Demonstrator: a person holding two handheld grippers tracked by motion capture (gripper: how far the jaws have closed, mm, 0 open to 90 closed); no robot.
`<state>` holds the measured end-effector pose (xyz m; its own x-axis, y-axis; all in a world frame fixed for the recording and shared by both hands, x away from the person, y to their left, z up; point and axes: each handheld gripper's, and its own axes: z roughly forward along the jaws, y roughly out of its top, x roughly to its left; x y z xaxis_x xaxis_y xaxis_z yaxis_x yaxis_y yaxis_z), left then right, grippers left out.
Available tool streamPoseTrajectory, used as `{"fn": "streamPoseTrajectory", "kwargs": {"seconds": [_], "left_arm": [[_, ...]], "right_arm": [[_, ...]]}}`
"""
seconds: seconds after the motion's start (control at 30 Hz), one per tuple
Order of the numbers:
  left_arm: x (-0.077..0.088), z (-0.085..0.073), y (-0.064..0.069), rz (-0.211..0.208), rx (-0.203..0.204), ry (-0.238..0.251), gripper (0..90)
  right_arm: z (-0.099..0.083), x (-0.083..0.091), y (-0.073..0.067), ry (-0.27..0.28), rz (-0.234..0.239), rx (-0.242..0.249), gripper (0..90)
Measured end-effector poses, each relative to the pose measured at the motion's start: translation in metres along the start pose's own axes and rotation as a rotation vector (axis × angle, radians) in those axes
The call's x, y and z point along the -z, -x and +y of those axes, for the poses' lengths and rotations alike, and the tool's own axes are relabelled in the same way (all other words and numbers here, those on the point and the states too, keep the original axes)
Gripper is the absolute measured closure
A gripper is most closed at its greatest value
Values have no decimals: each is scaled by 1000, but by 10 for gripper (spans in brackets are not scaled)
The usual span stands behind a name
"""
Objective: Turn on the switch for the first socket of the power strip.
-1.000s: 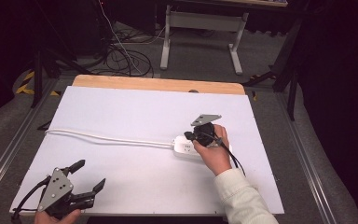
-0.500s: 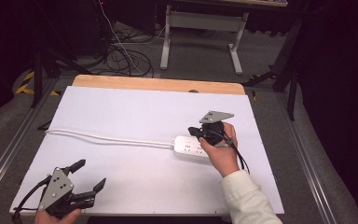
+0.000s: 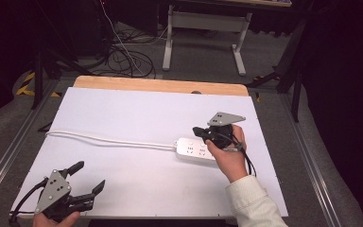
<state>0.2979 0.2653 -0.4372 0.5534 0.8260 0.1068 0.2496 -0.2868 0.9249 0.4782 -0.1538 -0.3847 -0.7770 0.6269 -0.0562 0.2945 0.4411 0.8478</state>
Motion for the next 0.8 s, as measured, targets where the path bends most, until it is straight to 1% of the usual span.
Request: {"fn": "streamPoseTrajectory", "kwargs": {"seconds": [0.13,0.17,0.2,0.23,0.37,0.53,0.63,0.77,0.8], "left_arm": [[3,0,-2,3,1,-3,157],[3,0,-2,1,2,-3,156],[4,-1,-3,5,3,-2,155],[4,-1,-3,2,10,-1,155],[6,-1,-3,6,21,3,155],[5,-1,-2,4,20,2,155],[5,-1,-3,3,21,4,155],[6,-1,-3,-2,26,4,155],[6,-1,-3,-4,23,3,156]], "right_arm": [[1,18,-1,36,-5,5,827],[0,22,-2,46,-4,7,806],[-1,31,-3,56,1,12,761],[-1,31,-3,56,1,12,761],[-4,44,-6,61,9,19,646],[-8,58,-12,89,11,33,563],[-12,65,-16,103,19,30,495],[-22,71,-20,111,21,37,353],[-28,72,-20,113,10,28,260]]}}
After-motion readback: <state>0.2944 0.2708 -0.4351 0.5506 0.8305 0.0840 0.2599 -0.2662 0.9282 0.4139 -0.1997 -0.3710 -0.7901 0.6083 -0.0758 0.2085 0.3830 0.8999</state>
